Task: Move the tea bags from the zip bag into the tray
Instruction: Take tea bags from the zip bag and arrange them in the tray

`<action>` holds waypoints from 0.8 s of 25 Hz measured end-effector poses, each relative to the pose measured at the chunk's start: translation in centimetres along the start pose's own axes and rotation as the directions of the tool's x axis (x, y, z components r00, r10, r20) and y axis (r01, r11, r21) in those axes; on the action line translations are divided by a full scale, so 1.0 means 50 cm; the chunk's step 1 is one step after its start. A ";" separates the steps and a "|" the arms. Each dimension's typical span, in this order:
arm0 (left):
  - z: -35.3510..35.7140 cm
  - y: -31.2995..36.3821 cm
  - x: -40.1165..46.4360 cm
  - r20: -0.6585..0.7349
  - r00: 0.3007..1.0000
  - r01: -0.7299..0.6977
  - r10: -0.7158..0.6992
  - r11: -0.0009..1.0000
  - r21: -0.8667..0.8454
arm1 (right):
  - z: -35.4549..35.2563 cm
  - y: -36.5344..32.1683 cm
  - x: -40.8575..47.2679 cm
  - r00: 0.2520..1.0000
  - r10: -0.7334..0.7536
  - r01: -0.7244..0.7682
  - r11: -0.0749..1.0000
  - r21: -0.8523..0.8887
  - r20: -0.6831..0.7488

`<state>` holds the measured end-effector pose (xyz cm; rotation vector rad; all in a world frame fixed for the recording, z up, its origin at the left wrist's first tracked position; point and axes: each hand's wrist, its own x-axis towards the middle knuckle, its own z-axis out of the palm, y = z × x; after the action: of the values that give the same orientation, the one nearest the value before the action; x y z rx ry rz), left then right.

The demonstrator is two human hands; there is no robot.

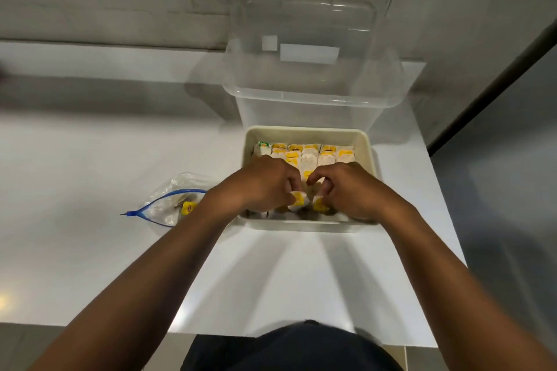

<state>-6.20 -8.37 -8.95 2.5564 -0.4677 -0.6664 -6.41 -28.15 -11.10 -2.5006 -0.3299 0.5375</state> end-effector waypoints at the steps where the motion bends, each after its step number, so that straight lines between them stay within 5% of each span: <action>1: 0.004 0.003 0.010 0.030 1.000 0.003 -0.003 1.000 0.001 | 0.000 0.005 0.008 0.999 -0.012 0.013 0.999 -0.029 0.045; 9: 0.046 -0.016 0.095 -0.055 0.994 0.105 -0.093 0.954 0.280 | 0.027 0.044 0.074 0.996 -0.065 0.073 0.987 -0.143 0.057; 20: 0.069 -0.023 0.121 -0.049 0.998 0.056 -0.042 0.939 0.340 | 0.048 0.044 0.087 0.990 -0.141 0.134 0.974 -0.183 -0.025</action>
<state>-2.78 -11.15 -14.49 2.9107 -0.5484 -0.5906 -3.35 -27.32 -15.49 -2.6335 -0.5561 0.4205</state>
